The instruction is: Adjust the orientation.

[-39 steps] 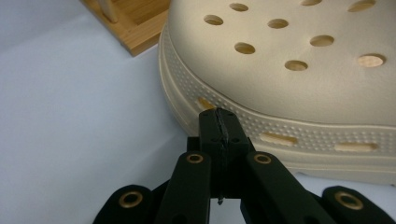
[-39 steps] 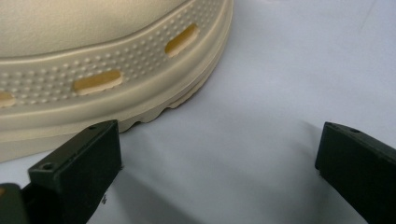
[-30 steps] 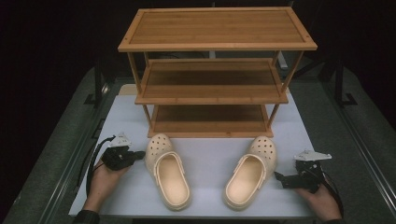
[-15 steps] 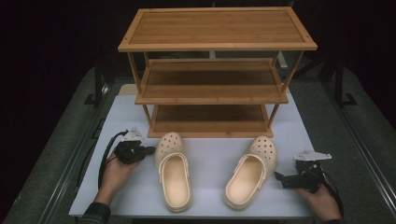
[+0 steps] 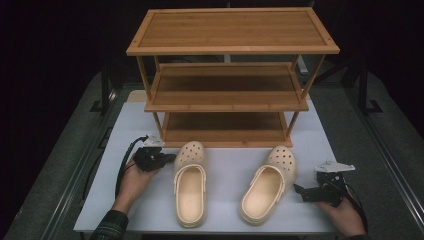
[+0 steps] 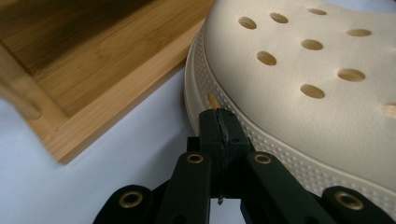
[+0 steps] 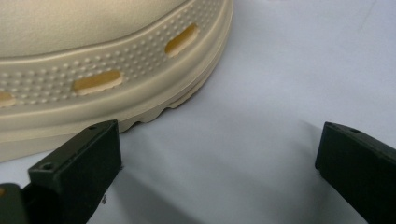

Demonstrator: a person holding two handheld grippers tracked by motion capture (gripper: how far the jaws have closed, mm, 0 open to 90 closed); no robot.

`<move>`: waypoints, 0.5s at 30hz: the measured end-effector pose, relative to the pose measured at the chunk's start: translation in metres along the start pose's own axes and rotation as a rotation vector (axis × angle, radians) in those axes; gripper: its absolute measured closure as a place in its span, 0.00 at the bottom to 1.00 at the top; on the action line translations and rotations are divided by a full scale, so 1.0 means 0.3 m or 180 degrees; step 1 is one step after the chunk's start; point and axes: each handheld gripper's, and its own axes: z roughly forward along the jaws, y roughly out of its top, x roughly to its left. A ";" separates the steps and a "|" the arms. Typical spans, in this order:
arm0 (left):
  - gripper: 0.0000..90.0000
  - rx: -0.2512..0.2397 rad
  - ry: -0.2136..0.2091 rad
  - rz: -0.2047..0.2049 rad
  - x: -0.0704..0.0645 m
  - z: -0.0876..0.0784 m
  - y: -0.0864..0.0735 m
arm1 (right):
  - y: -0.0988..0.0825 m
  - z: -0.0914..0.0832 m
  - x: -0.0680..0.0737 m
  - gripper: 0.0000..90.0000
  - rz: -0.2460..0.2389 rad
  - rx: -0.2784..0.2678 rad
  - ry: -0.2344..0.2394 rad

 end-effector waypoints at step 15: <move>1.00 -0.0031 -0.0040 0.0029 -0.008 -0.010 0.012 | -0.001 0.000 0.000 0.00 0.0001 -0.0003 -0.0001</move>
